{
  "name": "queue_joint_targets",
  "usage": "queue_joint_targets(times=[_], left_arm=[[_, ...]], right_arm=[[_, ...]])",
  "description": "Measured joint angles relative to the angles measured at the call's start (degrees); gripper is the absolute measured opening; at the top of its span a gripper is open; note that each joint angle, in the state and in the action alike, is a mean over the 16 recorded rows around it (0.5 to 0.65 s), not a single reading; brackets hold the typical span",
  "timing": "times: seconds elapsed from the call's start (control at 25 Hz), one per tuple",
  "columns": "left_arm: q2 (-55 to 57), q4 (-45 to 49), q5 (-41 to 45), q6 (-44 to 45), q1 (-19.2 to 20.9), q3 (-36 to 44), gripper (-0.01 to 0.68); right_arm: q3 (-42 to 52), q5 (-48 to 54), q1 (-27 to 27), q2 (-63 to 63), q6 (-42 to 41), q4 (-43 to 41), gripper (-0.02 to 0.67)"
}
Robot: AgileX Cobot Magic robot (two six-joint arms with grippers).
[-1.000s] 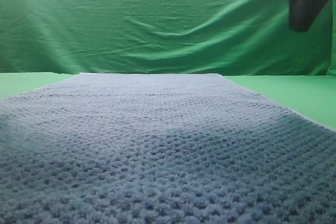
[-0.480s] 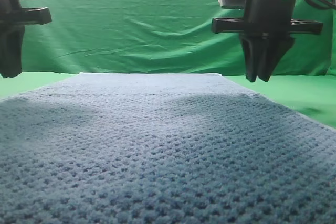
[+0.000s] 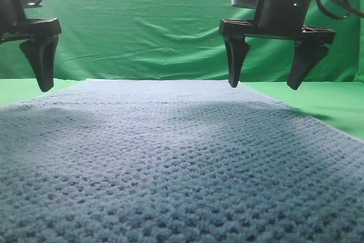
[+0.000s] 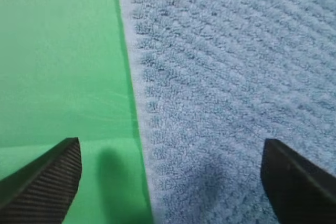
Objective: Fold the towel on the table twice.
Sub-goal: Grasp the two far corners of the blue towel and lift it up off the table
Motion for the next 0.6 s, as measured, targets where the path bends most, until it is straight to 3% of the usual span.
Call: queue_joint_targets(times=[0.2,0.44,0.6], left_arm=[[1.84,0.11,-0.15,-0.90,0.00,-0.18,0.641],[3.64,0.31,-0.25,-0.95,0.00,-0.77,0.638],[4.49,-0.02,-0.38,-0.77,0.00,-1.30,0.601]], right_arm=[[-0.13,-0.82,0.00,1.38,-1.10,0.26,0.645],[-0.48,-1.29,0.00,3.00,-2.10,-0.03,0.639],[-0.79,-1.44,0.00,3.65,-2.45,-0.36,0.620]])
